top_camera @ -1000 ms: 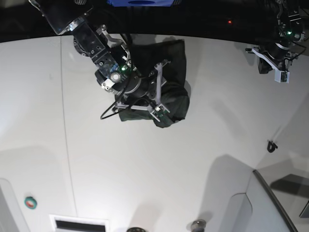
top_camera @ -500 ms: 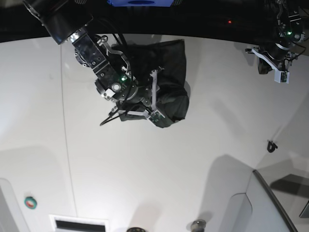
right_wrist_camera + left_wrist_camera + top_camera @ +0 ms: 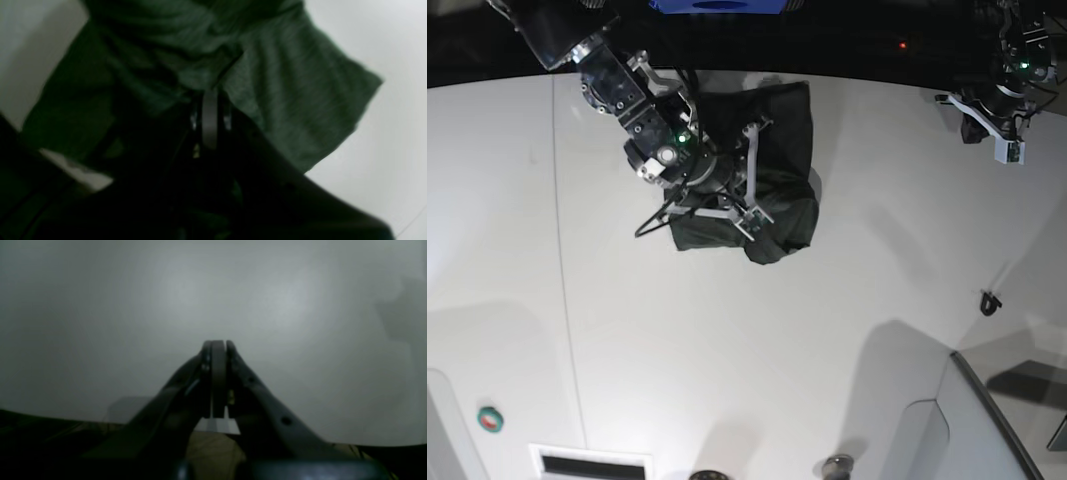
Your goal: Layout the t-shirt on the table in an organized manner, then fold the t-shirt properly
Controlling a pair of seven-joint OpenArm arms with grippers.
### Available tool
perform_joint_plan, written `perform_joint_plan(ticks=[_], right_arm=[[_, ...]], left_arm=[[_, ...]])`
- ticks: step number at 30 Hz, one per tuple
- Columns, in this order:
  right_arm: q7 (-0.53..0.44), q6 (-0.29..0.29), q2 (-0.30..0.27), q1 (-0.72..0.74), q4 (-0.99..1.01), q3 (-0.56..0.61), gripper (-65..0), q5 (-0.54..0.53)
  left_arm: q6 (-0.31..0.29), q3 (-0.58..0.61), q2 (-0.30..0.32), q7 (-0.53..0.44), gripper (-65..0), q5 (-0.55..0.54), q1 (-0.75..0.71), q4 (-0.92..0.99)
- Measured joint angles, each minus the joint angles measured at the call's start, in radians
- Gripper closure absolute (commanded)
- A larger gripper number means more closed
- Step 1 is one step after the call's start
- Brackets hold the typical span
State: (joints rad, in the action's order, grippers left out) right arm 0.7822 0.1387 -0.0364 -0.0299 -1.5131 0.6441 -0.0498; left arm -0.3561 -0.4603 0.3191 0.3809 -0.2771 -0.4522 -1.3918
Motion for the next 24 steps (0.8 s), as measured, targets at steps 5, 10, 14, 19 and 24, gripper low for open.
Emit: perform_joint_plan(ticks=[5, 10, 14, 19, 24], right_arm=[[-0.001, 0.000, -0.020, -0.051, -0.108, 0.064, -0.2, -0.011], [-0.001, 0.000, -0.044, -0.087, -0.155, 0.147, -0.2, -0.002], [0.000, 0.000, -0.044, -0.084, -0.155, 0.201, -0.2, -0.004], [-0.004, 0.000, -0.046, -0.076, -0.119, 0.298, -0.2, -0.005], [-0.005, 0.000, -0.046, -0.071, -0.090, 0.345, -0.2, -0.008]], left_arm=[[0.000, 0.000, 0.012, -0.001, 0.0, 0.000, 0.000, 0.000], [-0.001, -0.001, 0.012, 0.000, 0.0, 0.000, 0.000, 0.000], [0.000, -0.001, 0.011, 0.000, 0.0, 0.000, 0.000, 0.000], [0.000, -0.001, 0.011, 0.000, 0.0, 0.000, 0.000, 0.000], [0.000, -0.001, 0.011, 0.000, 0.0, 0.000, 0.000, 0.000]])
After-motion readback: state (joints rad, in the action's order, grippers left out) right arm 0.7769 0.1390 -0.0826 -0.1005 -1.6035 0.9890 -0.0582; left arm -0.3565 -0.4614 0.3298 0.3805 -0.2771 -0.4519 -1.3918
